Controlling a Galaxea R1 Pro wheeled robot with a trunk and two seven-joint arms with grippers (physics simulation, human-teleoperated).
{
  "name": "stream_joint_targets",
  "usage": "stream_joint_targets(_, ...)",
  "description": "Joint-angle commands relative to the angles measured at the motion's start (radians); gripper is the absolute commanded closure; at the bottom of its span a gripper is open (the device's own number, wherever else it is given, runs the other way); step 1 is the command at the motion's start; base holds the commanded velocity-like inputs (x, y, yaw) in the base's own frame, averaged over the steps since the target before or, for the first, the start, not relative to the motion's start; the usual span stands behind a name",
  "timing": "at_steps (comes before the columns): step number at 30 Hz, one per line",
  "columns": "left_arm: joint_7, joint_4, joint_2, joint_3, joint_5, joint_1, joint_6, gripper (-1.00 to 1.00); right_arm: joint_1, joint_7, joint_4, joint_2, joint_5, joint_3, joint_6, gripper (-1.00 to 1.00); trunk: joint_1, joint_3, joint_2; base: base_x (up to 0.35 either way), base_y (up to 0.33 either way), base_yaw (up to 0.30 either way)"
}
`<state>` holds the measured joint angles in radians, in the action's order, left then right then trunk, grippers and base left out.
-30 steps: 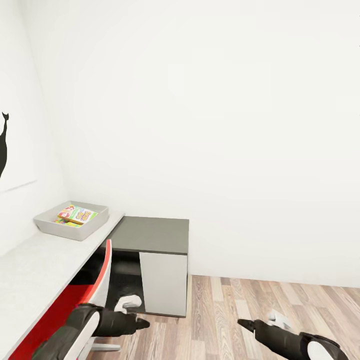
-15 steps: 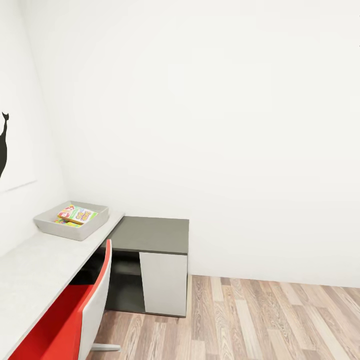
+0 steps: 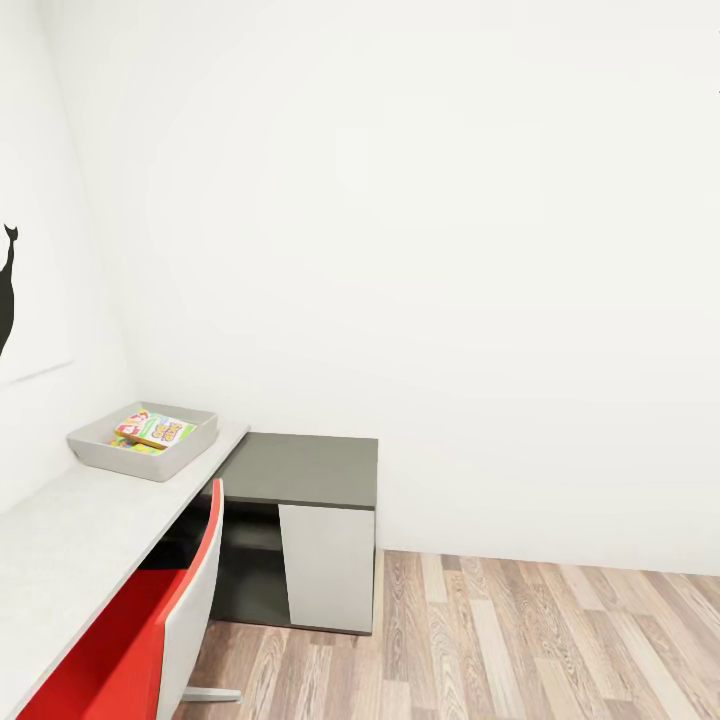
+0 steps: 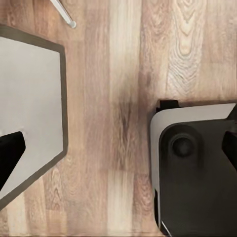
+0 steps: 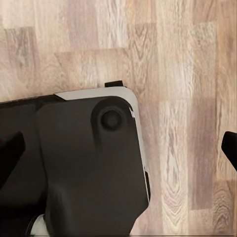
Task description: Put all the toys in the child's room - the three board games (two on the bed and one on the table), the two jigsaw puzzles on the table, and the tennis ball on the table - inside the toy box on the table in the child's room.
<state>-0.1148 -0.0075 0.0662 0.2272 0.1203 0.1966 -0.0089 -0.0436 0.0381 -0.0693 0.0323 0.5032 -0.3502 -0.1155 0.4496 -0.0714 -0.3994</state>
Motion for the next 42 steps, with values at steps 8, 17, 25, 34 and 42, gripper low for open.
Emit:
stream_joint_targets(8,-0.079,0.0,0.011,-0.018,0.086,-0.043,-0.01,-1.0,0.001,0.005,0.032,0.0,0.01,-0.008,-0.005,-1.0,0.0,0.0,-0.001,0.0,0.0,0.0)
stream_joint_targets(17,-0.092,0.001,0.035,-0.026,0.18,-0.059,-0.072,-1.0,0.001,0.013,0.045,-0.001,0.022,-0.004,-0.006,-1.0,0.0,0.0,-0.001,0.0,0.0,0.0)
stream_joint_targets(25,-0.094,0.001,0.035,-0.026,0.191,-0.063,-0.079,-1.0,0.001,0.014,0.046,-0.001,0.022,-0.003,-0.004,-1.0,0.0,0.0,-0.001,0.0,0.0,0.0)
stream_joint_targets(34,-0.093,0.001,0.03,-0.026,0.192,-0.063,-0.08,-1.0,0.001,0.014,0.047,-0.001,0.022,-0.003,0.005,-1.0,0.0,0.009,-0.001,0.0,0.0,0.0)
stream_joint_targets(42,-0.089,-0.001,0.027,-0.024,0.188,-0.064,-0.079,-1.0,0.001,0.014,0.048,0.001,0.02,-0.003,-0.002,-1.0,0.0,0.014,-0.001,0.0,0.0,0.0)
